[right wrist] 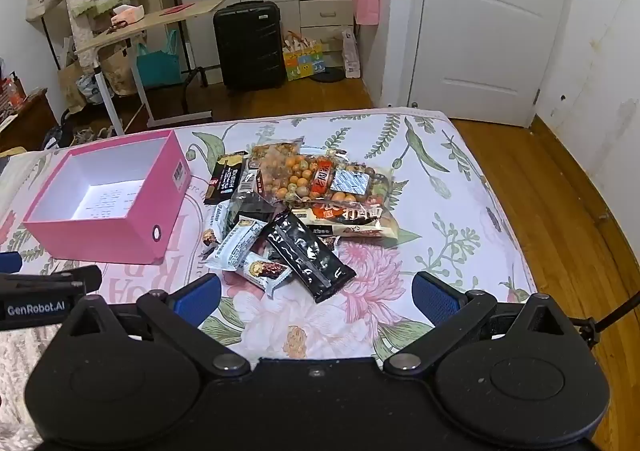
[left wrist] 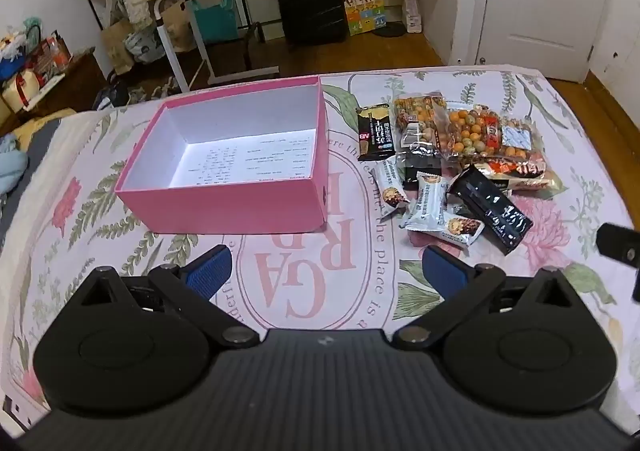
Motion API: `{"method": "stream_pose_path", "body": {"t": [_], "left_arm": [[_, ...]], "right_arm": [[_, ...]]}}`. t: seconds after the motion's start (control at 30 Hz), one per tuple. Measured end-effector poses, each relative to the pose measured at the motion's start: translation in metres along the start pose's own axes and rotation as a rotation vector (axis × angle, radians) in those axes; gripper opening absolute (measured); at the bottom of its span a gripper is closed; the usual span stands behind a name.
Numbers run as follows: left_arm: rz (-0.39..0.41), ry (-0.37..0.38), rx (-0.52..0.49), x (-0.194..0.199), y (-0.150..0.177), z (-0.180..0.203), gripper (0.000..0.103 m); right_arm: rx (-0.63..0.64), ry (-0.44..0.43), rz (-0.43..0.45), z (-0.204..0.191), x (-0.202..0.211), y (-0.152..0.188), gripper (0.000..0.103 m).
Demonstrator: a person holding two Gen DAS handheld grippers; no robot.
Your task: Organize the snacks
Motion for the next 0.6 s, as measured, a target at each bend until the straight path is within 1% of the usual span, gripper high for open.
{"method": "stream_pose_path", "body": {"t": [0.03,0.07,0.2,0.23,0.33,0.4,0.6], "left_arm": [[-0.008,-0.003,0.006,-0.002,-0.001,-0.002,0.103],[0.006,-0.014,0.001,-0.003,0.000,0.002,0.103],[-0.015,-0.010,0.017,-0.010,-0.004,0.001,0.103],[0.011,-0.002,0.009,-0.005,0.004,0.004,0.103],[0.010,-0.016,0.011,-0.008,0.006,0.001,0.103],[0.011,-0.012,0.016,-0.009,0.008,0.000,0.103],[0.023,-0.009,0.081,-0.013,0.007,-0.004,0.103]], "right_arm": [[-0.005,0.001,-0.003,0.000,0.000,0.000,0.102],[-0.007,0.004,-0.006,-0.001,0.000,-0.001,0.102],[-0.009,0.002,-0.005,0.003,-0.003,0.001,0.102],[-0.003,0.007,-0.001,0.001,-0.002,0.002,0.103],[0.008,0.023,-0.011,-0.001,-0.006,0.000,0.102],[0.012,0.035,-0.012,0.000,-0.011,0.002,0.102],[0.017,0.045,0.001,0.000,-0.012,0.005,0.102]]}}
Point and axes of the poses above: each gripper's, at about its wrist camera, not at the fingertips, and x roughly against the way its jaws point, z to its right, y to its underside, the point moved 3 cm from there along -x, roughly the way its jaws point, and after that the axes turned 11 degrees about -y, right-handed, at the moved point
